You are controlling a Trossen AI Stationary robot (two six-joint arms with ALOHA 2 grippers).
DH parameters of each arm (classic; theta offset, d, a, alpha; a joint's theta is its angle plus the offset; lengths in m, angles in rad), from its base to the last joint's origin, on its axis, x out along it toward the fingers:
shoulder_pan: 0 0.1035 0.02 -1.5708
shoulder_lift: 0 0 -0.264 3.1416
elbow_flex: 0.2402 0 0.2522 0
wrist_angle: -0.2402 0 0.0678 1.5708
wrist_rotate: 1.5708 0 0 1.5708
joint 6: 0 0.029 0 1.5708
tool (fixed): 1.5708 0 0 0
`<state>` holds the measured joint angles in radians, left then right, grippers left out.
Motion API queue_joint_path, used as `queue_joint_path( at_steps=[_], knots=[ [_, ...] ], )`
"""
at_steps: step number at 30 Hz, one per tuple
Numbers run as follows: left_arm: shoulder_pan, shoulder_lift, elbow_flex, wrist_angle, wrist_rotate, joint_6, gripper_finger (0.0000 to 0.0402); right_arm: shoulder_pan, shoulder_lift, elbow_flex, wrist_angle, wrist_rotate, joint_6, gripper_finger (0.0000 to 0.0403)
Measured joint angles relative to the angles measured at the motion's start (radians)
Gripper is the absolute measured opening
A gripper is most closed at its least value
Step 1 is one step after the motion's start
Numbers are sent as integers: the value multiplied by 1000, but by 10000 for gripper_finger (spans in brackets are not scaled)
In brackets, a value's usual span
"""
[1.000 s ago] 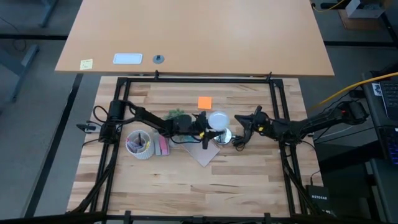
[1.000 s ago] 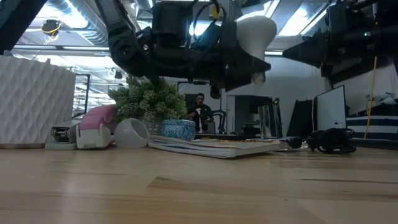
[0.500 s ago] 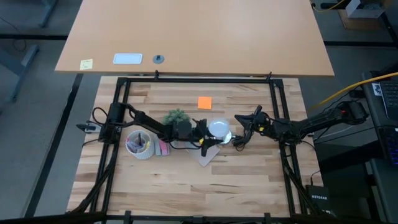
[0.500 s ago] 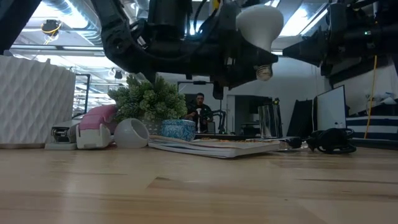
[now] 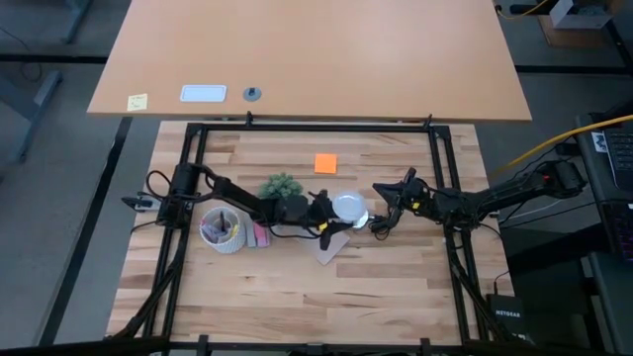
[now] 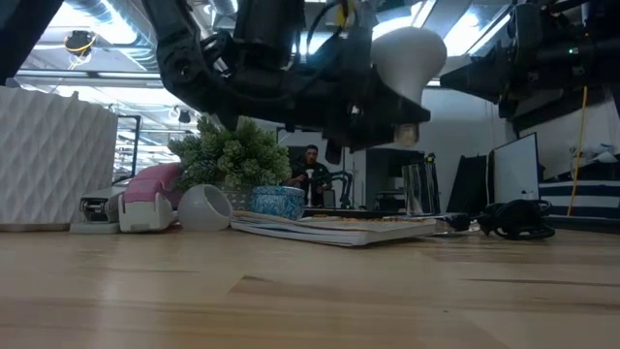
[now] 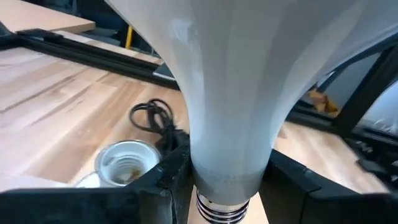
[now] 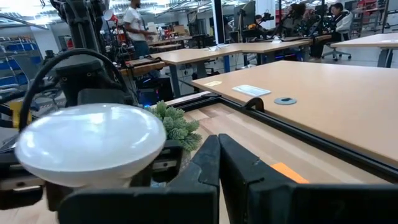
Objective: Screw lightbulb
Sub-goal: Insert the lightbulb into the silver lamp socket
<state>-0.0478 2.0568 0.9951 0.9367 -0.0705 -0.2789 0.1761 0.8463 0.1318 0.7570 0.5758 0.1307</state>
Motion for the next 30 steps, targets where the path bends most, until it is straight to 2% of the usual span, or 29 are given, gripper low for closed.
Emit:
queue_joint_path(
  at_steps=[10, 22, 30],
  knots=[
    [74, 129, 1, 156, 4, -33, 138, 0, 0, 0, -1, 0, 1, 5],
    [146, 137, -2, 196, -1, 56, 138, 0, 0, 0, -7, 18, -5, 5],
    [202, 138, -3, 226, 77, 50, 138, 0, 0, 0, -27, 19, -6, 5]
  ],
)
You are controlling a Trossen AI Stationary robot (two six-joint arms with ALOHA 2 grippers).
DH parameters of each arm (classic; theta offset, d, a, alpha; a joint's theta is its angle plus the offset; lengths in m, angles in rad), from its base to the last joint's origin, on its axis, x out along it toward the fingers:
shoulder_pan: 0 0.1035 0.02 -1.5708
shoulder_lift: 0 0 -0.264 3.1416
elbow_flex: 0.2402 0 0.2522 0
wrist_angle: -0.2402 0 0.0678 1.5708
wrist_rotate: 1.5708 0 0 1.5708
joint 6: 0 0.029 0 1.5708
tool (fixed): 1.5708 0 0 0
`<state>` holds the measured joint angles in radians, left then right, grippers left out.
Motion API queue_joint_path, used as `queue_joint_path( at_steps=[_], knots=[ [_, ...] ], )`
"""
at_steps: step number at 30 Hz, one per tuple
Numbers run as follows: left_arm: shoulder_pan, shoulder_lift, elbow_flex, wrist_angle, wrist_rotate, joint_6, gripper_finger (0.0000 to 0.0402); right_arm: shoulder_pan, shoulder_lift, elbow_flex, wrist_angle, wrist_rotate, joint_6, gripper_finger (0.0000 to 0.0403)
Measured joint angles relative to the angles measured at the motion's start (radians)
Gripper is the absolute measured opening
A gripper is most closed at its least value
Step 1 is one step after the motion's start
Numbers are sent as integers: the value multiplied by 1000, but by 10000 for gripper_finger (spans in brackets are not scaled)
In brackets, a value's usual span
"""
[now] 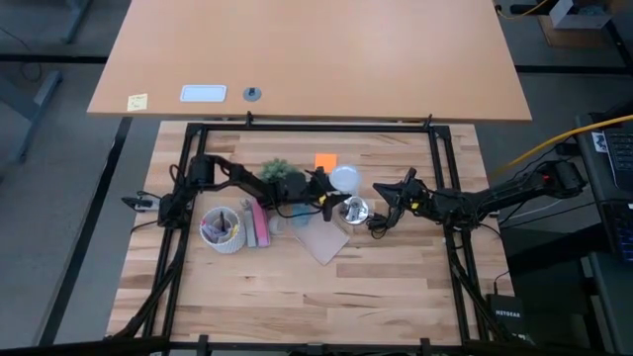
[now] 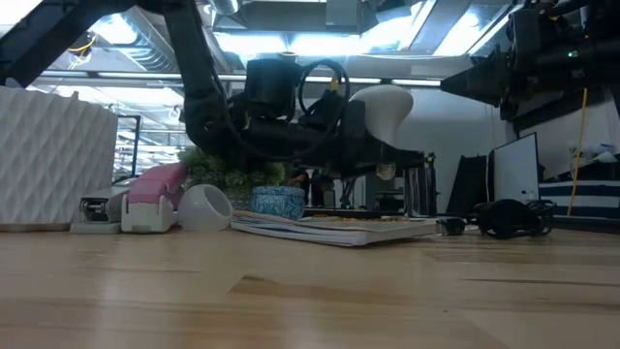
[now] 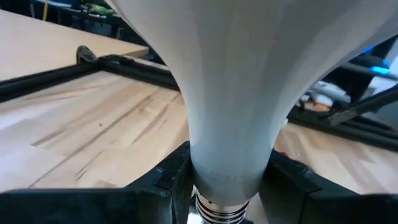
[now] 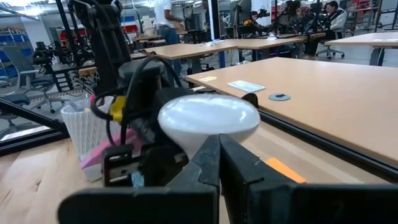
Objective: Screw lightbulb
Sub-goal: Insert the lightbulb into the silver lamp socket
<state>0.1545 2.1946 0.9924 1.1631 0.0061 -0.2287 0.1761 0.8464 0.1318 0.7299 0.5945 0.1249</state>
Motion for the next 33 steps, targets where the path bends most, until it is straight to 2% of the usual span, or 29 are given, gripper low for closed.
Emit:
queue_joint_path(
  at_steps=[7, 13, 16, 24, 33],
  knots=[
    [-27, 1, 0, 109, 68, -18, 138, 0, 0, 0, 1, 0, 0, 5],
    [-70, 1, 2, 90, 64, 1, 138, 0, 0, 0, 22, 0, -3, 5],
    [-84, 1, 24, 53, 52, 23, 138, 0, 0, 0, 31, 1, -3, 5],
    [-97, 1, 177, -159, 47, 137, 138, 0, 0, 0, 31, 0, -3, 5],
    [-82, 5, 183, -241, 11, 144, 138, 0, 0, 0, 31, 5, -5, 5]
  ],
)
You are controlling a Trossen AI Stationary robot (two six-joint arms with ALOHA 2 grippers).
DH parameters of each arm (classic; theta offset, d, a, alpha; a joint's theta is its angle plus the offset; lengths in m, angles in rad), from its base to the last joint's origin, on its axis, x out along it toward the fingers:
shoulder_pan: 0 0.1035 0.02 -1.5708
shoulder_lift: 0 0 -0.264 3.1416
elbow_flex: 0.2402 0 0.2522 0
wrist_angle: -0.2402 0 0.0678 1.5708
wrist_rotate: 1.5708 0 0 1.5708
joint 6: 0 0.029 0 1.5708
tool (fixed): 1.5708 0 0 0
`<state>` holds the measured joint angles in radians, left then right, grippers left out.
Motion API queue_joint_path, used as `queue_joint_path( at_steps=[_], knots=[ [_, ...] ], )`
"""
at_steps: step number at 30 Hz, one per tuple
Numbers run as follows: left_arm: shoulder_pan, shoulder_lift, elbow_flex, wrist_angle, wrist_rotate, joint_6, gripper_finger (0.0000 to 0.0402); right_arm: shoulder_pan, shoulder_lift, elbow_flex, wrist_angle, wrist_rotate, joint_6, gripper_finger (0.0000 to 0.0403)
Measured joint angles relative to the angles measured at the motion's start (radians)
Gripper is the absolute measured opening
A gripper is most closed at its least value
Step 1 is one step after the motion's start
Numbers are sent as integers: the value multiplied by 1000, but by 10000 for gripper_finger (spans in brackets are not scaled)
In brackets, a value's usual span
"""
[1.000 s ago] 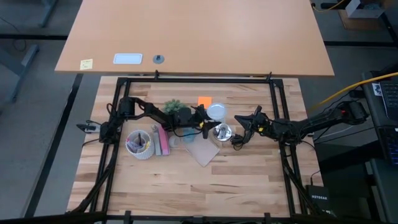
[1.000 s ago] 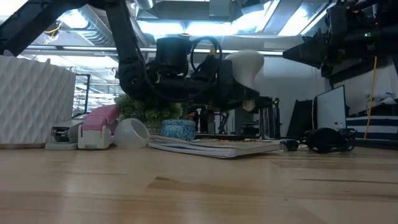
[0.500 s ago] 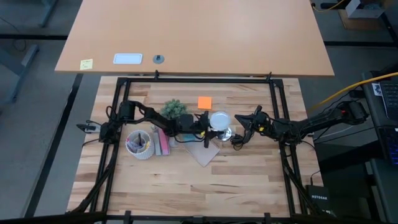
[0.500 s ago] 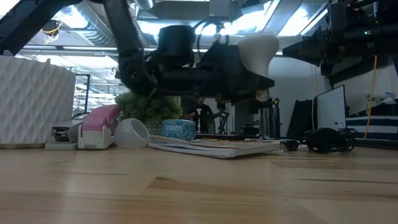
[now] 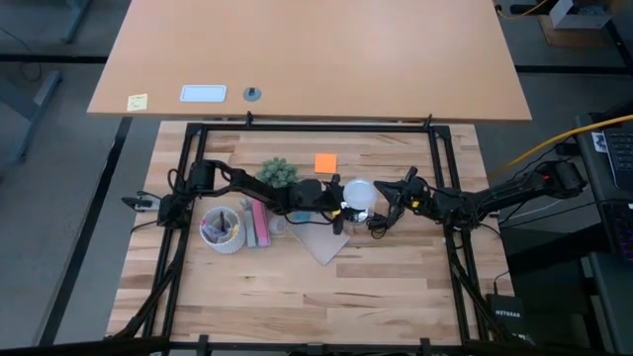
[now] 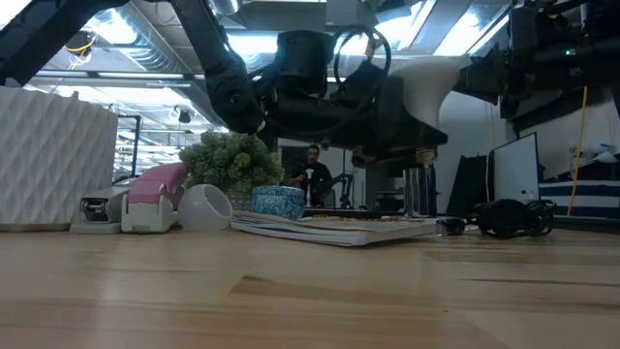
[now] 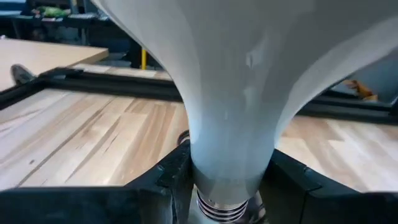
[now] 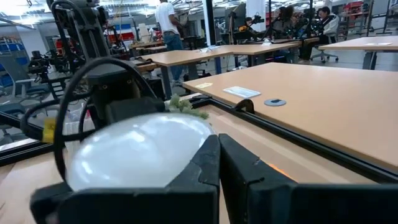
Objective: Screw lightbulb
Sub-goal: Insert the lightbulb into the silver lamp socket
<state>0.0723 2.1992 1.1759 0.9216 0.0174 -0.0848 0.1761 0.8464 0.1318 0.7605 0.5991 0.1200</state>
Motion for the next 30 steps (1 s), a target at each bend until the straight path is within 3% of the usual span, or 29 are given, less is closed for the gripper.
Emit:
queue_joint_path(
  at_steps=[30],
  knots=[
    [10, 9, 1, -88, -43, 11, 138, 0, 2, 0, 60, -68, 1, 5]
  ],
)
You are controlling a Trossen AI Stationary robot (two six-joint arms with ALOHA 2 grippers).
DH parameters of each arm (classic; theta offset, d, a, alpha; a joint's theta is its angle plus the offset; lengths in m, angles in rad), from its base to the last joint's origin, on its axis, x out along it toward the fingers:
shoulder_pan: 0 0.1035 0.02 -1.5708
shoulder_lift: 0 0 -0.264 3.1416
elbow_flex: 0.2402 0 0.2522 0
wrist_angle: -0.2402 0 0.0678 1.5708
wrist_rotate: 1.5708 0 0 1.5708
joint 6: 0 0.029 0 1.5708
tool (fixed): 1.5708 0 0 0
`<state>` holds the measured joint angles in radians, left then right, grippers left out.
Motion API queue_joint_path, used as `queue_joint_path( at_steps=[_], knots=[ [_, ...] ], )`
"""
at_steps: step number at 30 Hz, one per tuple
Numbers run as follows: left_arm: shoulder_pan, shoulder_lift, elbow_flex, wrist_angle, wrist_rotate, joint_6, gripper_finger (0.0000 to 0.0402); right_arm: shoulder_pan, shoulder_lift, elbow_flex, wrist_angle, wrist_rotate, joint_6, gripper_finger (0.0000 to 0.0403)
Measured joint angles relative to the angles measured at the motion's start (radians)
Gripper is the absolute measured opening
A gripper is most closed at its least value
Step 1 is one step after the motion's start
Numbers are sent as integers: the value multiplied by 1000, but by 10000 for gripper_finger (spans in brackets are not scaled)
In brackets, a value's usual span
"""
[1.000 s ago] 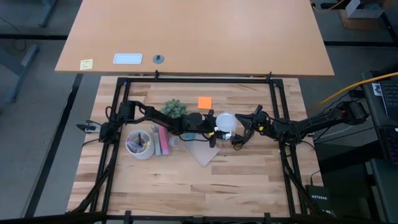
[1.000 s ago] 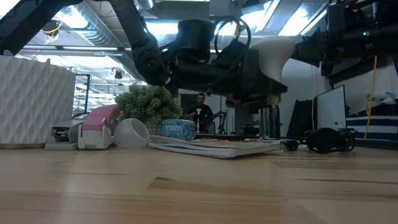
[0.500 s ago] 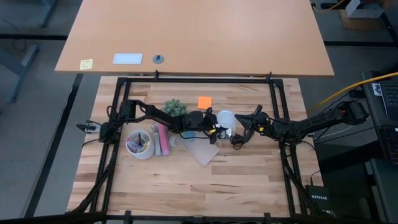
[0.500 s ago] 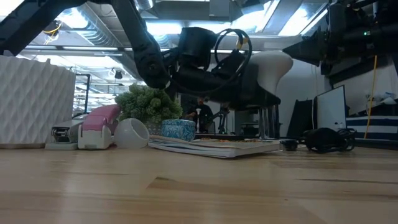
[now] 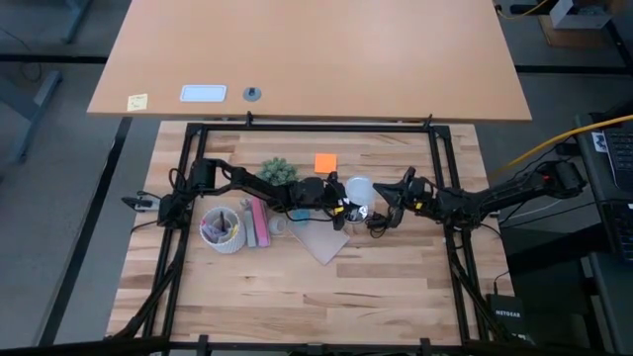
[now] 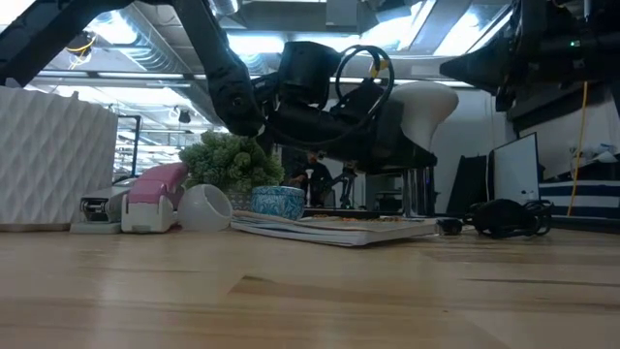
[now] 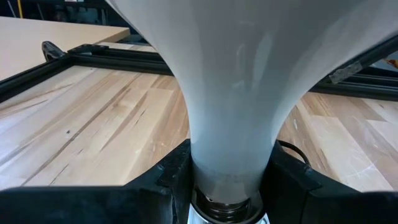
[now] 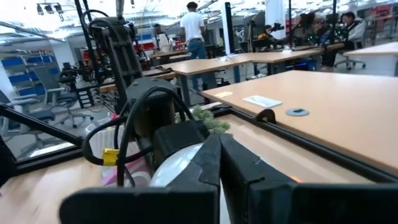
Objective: Screw lightbulb
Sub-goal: Insert the lightbulb into the silver lamp socket
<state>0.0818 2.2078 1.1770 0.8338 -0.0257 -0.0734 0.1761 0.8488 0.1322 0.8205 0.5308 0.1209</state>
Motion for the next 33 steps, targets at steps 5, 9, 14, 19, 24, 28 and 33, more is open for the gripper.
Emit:
queue_joint_path(
  at_steps=[5, 9, 14, 19, 24, 28, 33],
  knots=[
    [0, 0, 0, -3, 0, 0, 138, 0, 39, 15, -12, 0, 54, 5],
    [0, 0, 0, -4, 1, 0, 138, 1, 108, 80, -19, -26, 32, 5],
    [0, 0, 0, -5, 2, 0, 138, 1, 168, 181, -135, -23, -20, 5],
    [-1, 0, 0, -6, 3, 0, 138, 0, 210, 245, -259, 11, -13, 5],
    [-1, 0, -1, -7, 3, 1, 138, 0, 262, 267, -265, 13, -11, 5],
    [-1, 0, -1, -8, 3, 2, 138, 0, 300, 272, -250, 29, 26, 5],
    [-4, 0, -1, -10, 1, 1, 144, 0, 311, 272, -252, 31, 32, 5]
  ],
)
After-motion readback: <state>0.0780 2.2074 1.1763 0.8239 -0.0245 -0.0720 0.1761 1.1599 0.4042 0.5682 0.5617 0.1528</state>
